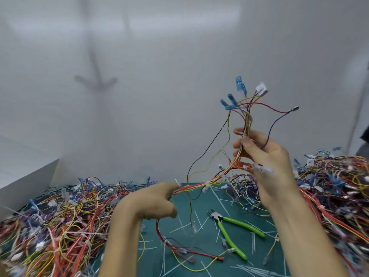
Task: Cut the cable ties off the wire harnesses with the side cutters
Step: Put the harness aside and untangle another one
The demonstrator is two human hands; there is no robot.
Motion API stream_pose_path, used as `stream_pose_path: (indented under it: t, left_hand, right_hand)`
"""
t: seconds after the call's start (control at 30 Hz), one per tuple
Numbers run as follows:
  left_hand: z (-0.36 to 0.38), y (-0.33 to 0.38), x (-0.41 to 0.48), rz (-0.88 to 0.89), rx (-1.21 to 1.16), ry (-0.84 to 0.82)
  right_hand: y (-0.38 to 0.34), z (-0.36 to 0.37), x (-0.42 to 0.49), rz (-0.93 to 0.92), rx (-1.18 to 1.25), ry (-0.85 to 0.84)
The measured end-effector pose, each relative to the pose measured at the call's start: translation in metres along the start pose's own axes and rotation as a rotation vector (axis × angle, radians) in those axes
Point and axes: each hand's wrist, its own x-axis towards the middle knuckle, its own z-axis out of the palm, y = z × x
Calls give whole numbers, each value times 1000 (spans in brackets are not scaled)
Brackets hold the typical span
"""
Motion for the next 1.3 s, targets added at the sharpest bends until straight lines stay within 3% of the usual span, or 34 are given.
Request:
stream_pose_path:
  t: [0.07, 0.2, 0.33, 0.47, 0.83, 1.07, 1.17, 1.3]
  left_hand:
    - [-7, -1, -11, -54, -116, 52]
    - [-24, 0, -33, -157, -42, 372]
    - [-29, 21, -42, 179, -441, 622]
    - [-23, 59, -38, 455, -700, 667]
    - [-9, 72, -22, 315, -798, 663]
    - [-10, 69, -21, 184, -668, 918]
    - [-8, 67, -16, 137, -536, 1014]
    - [-5, 59, -4, 127, -662, 986]
  right_hand:
    - [0, 0, 0, -72, -55, 58]
    - [2, 2, -1, -158, -103, 88]
    - [6, 11, -3, -224, -218, 92]
    - [13, 26, -13, -250, -399, 73]
    - [21, 48, -34, -625, -999, 166]
    - [14, 37, -23, -507, -1111, -409]
    - [18, 34, -19, -445, -1051, -520]
    - [19, 23, -11, -269, -777, -511]
